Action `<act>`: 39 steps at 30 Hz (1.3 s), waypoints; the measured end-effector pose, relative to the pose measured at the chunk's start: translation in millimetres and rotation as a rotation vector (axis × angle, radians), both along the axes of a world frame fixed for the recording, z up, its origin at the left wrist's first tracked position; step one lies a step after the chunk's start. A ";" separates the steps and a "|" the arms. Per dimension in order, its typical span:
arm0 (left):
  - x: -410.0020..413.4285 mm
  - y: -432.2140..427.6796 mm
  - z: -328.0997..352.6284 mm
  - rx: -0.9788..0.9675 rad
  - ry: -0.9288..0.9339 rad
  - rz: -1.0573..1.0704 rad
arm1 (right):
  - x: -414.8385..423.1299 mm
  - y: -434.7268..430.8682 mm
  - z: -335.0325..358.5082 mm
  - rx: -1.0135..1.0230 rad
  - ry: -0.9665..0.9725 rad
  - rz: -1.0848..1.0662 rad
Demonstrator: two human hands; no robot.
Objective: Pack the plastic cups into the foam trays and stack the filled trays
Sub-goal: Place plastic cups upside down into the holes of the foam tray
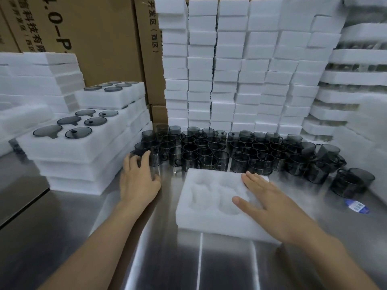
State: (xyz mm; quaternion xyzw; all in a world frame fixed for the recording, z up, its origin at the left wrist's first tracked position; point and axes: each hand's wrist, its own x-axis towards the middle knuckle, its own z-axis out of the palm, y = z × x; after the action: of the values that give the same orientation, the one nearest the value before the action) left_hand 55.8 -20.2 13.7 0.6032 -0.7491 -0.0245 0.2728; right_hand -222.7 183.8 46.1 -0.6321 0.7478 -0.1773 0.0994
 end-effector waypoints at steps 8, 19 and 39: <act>2.8 -7.7 -2.8 0.083 0.114 0.022 | -3.0 -1.2 -2.3 -0.017 -0.029 0.005; 25.0 -24.1 -2.5 0.323 0.468 -0.066 | -5.5 -3.5 -6.1 -0.066 -0.059 0.004; -92.2 75.8 39.3 -0.555 0.508 -0.645 | 38.5 -29.9 -2.2 -0.760 0.036 -0.007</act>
State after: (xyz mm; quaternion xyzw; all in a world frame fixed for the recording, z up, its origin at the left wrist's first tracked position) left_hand -36.4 55.6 52.9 0.2204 -0.7856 -0.0537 0.5757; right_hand -184.2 154.0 43.9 -0.6243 0.6324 -0.4313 -0.1561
